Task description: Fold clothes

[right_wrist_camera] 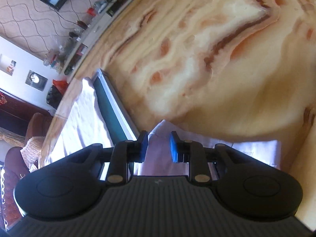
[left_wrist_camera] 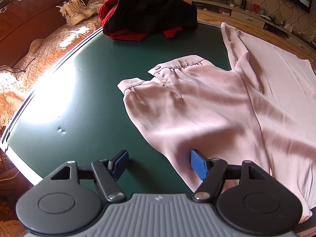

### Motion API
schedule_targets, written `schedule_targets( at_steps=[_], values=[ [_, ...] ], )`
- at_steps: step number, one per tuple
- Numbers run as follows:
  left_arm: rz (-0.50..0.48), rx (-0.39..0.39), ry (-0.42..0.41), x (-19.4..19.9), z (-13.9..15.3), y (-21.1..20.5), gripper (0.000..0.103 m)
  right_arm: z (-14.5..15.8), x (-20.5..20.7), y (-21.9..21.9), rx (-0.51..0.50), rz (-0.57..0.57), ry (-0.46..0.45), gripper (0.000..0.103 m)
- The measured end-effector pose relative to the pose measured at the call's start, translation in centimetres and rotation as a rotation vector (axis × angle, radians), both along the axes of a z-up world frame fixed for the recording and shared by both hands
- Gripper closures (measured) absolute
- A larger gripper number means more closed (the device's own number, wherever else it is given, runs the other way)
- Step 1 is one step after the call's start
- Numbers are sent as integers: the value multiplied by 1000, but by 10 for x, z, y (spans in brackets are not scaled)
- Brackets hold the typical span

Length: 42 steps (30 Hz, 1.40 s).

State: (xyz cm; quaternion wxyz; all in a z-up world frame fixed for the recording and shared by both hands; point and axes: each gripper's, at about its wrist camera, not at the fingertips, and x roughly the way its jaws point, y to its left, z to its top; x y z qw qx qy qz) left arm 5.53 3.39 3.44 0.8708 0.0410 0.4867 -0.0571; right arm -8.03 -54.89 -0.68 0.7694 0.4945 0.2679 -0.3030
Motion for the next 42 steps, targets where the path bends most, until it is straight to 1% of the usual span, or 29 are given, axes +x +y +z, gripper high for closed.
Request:
schedule_targets(
  at_steps=[1,2,3,6,9,13,16,19,20,21,22,24,27,29,32,33,35,37,40,42],
  values=[
    [-3,-1,-2,-1,0,1,28,4,-9,-2,-36,-5,8,70],
    [-5,-1,-3,-1,0,1,28,7,-17,-6,-64,6,24,65],
    [-7,-1,-5,-1,0,2,28,7,-24,-9,-80,25,40,64],
    [-4,-2,-6,-2,0,2,28,8,-51,-13,-93,83,100,63],
    [1,-1,-6,-2,0,1,28,7,-81,-11,-102,73,146,63],
    [1,0,-4,-3,0,0,27,-6,-111,-4,-61,47,113,63],
    [1,1,-1,-4,0,0,27,-13,-117,3,-56,29,59,63],
    [0,0,3,-6,1,0,27,-19,-113,7,-44,26,2,64],
    [-1,0,2,-6,1,0,27,-20,-110,8,-40,33,0,75],
    [-2,0,2,-7,1,0,27,-23,-107,9,-27,39,7,94],
    [-2,0,2,-7,1,1,27,-25,-106,10,-20,35,2,94],
    [-2,0,5,-6,1,1,27,-22,-108,15,-40,9,13,94],
    [-9,1,6,-6,1,2,27,0,-124,30,-127,-86,30,94],
    [-12,1,3,-6,0,2,26,21,-135,46,-214,-128,67,94],
    [-15,0,0,-4,0,1,24,44,-136,70,-340,-125,176,94],
    [-15,-3,-1,-4,0,0,24,46,-134,73,-356,-123,208,94],
    [-16,-12,2,-4,0,-1,24,43,-126,76,-367,-116,267,94],
    [-20,-27,7,-5,1,0,24,33,-120,73,-344,-105,311,92],
    [-23,-40,9,-6,2,2,24,16,-111,71,-309,-87,321,89],
    [-20,-40,2,-6,3,5,24,11,-110,74,-306,-111,327,82]
  ],
)
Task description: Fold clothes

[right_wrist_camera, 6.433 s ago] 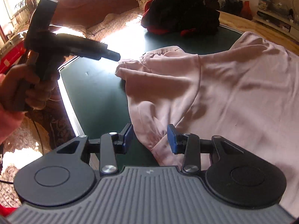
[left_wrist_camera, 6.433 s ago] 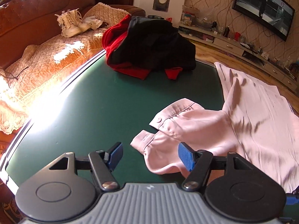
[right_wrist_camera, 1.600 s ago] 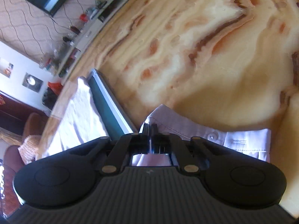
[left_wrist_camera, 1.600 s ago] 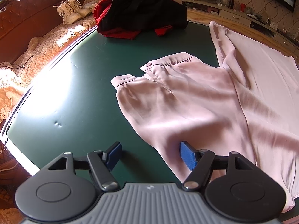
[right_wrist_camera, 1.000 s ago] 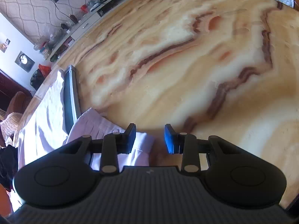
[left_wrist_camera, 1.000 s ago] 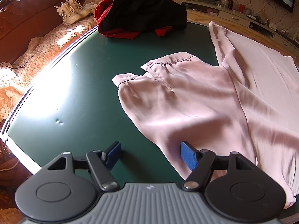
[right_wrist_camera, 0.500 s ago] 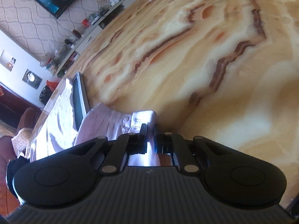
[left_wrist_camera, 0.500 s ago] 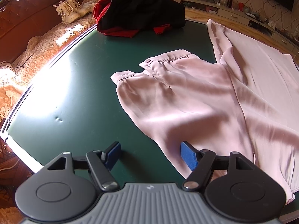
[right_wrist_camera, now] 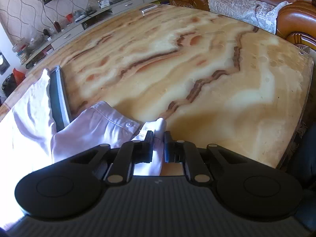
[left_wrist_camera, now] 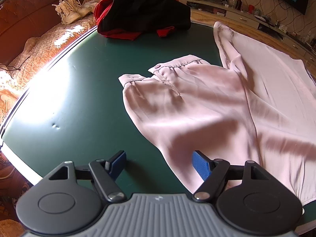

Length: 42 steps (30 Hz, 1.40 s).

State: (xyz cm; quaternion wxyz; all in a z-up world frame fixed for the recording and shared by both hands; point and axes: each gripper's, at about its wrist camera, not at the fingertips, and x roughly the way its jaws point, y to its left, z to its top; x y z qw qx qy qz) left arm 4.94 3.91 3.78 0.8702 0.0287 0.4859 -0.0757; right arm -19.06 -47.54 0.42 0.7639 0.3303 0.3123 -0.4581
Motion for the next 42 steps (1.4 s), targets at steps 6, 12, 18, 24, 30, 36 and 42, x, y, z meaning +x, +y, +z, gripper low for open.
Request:
schedule_targets(
  at_steps=[6,12,18,24,30,36,42],
  values=[
    [23,-29,-44,18,8,10,24,20,-5,31,-174,-12,11,66],
    [119,-66,-14,48,-2,24,24,44,14,90,-128,361,-190,60],
    [131,-9,-53,60,-5,16,39,43,53,167,56,807,-290,60],
    [252,46,-98,52,-6,19,103,37,76,223,39,1005,-178,60],
    [353,94,-140,20,-7,41,103,32,74,233,53,1033,-127,60],
    [319,63,-124,16,2,49,86,35,66,222,23,1003,-102,60],
    [108,-67,-110,-18,32,32,54,34,25,184,5,849,-40,60]
  ],
)
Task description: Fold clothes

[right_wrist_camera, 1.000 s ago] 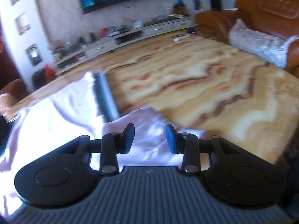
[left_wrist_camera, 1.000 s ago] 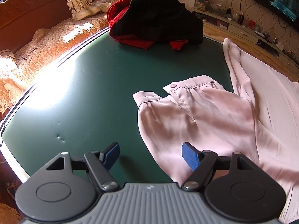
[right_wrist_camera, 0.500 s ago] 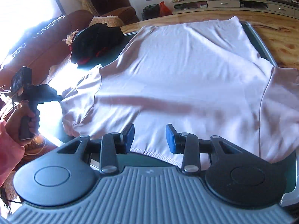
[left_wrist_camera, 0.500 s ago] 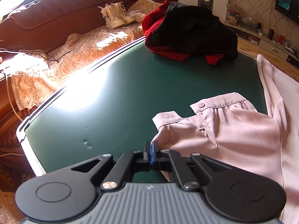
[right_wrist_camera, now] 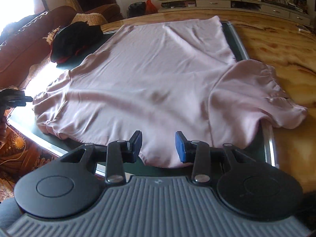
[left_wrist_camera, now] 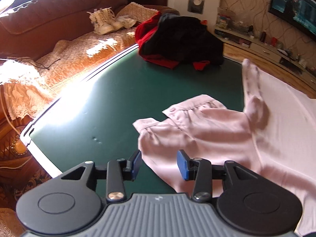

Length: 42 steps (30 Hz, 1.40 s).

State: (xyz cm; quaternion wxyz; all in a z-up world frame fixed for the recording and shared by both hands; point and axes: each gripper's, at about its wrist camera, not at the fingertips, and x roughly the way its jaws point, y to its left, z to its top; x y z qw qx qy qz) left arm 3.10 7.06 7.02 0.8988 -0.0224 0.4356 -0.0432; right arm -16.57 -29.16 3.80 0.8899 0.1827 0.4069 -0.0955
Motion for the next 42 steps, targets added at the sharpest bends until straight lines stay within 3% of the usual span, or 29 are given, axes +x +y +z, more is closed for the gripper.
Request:
schedule_targets(
  at_steps=[3,9,13,17,21,22,23,24,26,27,30,31,36,42],
  values=[
    [-157,-29,31,-31,3,-28,51,-12,-22,-29,118,-153,4,60],
    [-515,51,-19,-85,-11,-94,50,-47,-33,-55,428,-350,-8,60],
    [-677,124,-80,-105,-16,-130,45,-50,-24,-49,426,-397,-21,60],
    [-792,169,-65,-113,-28,-153,45,-51,-15,-39,390,-405,-23,60],
    [-873,170,-64,-120,-32,-153,45,-49,-9,-30,342,-392,-8,64],
    [-890,164,-67,-121,-32,-151,44,-49,-8,-28,321,-391,3,69],
    [-904,155,-67,-121,-32,-149,44,-50,-7,-27,310,-392,14,84],
    [-915,145,-65,-122,-31,-147,44,-52,-8,-28,312,-399,16,91],
    [-929,128,-61,-122,-32,-143,44,-54,-12,-31,342,-422,5,93],
    [-935,127,-58,-122,-33,-142,50,-54,-13,-32,350,-429,2,94],
    [-957,134,-46,-122,-37,-142,88,-53,-16,-32,346,-440,6,94],
    [-963,132,-44,-122,-38,-141,91,-53,-17,-32,346,-444,7,94],
    [-1003,135,-30,-128,-41,-136,97,-52,-26,-34,342,-449,13,94],
    [-1009,111,-16,-131,-41,-126,98,-48,-27,-30,303,-439,48,96]
  ],
)
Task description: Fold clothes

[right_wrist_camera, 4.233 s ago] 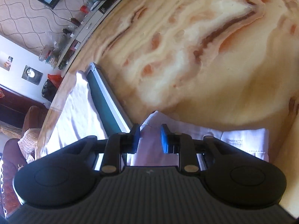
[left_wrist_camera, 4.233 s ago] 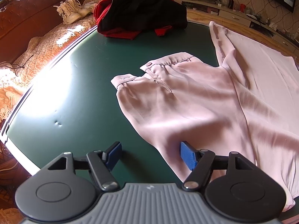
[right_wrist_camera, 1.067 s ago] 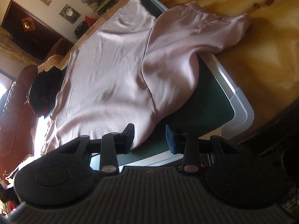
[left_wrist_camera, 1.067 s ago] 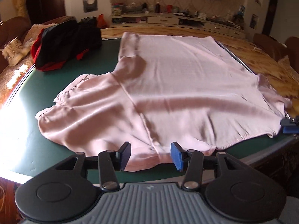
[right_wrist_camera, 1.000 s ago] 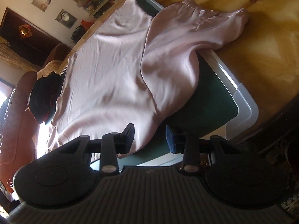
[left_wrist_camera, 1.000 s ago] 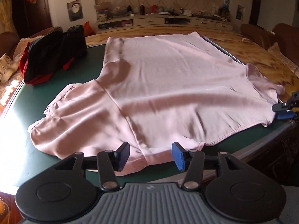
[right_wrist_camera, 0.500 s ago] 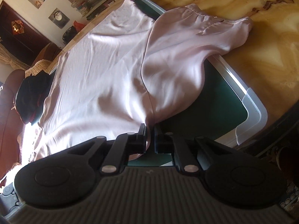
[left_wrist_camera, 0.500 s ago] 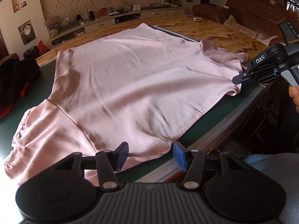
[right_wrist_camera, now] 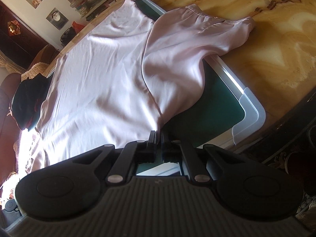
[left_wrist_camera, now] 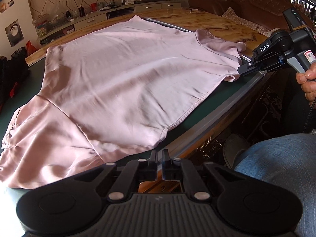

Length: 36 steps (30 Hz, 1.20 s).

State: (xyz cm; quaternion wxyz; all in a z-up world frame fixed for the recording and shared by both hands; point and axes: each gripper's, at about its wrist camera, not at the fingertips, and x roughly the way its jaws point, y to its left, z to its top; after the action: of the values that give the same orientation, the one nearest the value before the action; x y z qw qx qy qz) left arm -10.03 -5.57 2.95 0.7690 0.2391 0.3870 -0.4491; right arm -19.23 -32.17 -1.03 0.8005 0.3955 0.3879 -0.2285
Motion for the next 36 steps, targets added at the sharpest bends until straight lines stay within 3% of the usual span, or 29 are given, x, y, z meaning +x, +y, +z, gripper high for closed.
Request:
schedule_targets(
  at_steps=[2,3,5,7,10,12,15,21,26,36],
  values=[
    [18,-40,-15,2,10,5,97,4,-2,-2,1,-17,6,95],
    [34,-59,-21,5,16,7,93,7,-2,-3,6,-21,-1,88],
    [82,-90,-20,17,25,8,73,15,-2,-5,-5,-16,-51,71],
    [145,-116,-4,34,29,6,60,24,2,-6,-29,4,-111,66],
    [226,-132,87,64,22,-1,60,28,27,-11,-56,84,-141,63],
    [258,-83,130,75,7,-7,62,22,46,-15,-62,124,-124,63],
    [242,-19,117,68,-8,-6,68,14,61,-14,-122,176,-63,63],
    [173,4,96,37,-6,6,69,10,44,10,-242,278,16,64],
    [179,0,108,30,-4,8,70,15,35,39,-360,361,111,64],
    [206,-7,156,34,-2,11,70,21,45,46,-372,406,195,63]
  ],
)
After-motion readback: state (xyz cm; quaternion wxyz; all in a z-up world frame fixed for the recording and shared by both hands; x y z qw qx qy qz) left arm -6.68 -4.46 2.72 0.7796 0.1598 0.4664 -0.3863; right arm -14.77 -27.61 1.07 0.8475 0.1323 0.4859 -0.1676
